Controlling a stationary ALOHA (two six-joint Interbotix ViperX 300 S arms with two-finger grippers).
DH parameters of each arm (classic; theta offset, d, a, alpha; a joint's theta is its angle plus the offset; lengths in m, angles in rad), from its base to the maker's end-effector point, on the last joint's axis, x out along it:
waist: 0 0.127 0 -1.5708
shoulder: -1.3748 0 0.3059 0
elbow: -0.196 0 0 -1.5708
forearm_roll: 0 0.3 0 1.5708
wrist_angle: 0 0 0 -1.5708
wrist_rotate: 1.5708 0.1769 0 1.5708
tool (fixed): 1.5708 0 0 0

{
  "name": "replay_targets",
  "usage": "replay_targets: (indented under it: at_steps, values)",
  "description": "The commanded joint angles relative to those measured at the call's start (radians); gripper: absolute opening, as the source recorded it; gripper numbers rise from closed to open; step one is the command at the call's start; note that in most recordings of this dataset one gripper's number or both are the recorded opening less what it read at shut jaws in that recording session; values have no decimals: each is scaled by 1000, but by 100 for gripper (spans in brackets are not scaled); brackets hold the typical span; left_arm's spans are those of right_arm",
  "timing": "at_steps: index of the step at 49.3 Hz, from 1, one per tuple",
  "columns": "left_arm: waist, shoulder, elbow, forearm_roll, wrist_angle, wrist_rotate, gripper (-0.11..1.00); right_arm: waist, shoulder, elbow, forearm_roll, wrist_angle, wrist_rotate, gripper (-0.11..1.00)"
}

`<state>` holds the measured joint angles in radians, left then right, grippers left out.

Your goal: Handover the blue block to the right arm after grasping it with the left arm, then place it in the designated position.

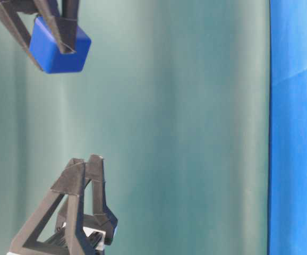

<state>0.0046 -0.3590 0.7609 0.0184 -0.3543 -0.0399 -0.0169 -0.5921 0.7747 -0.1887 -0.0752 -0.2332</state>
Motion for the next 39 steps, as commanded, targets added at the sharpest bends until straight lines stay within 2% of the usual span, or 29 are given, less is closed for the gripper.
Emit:
replay_targets:
  at_steps: [1, 10, 16, 23, 39]
  values:
    - [3, -18, -11, 0, -3, 3, 93, 0, -12, -12, 32, 12, 101, 55]
    - [2, -17, -12, 0, -5, 3, 93, 2, -18, -21, 40, 81, 351, 55]
    - [2, -17, -12, 0, -3, 3, 93, 2, -26, -23, 40, 115, 443, 55]
    - [2, -18, -14, 0, -5, 5, 93, 2, -31, -23, 40, 121, 472, 55]
    - [-2, -18, -15, 0, -5, 5, 93, 2, -34, -25, 40, 120, 472, 55]
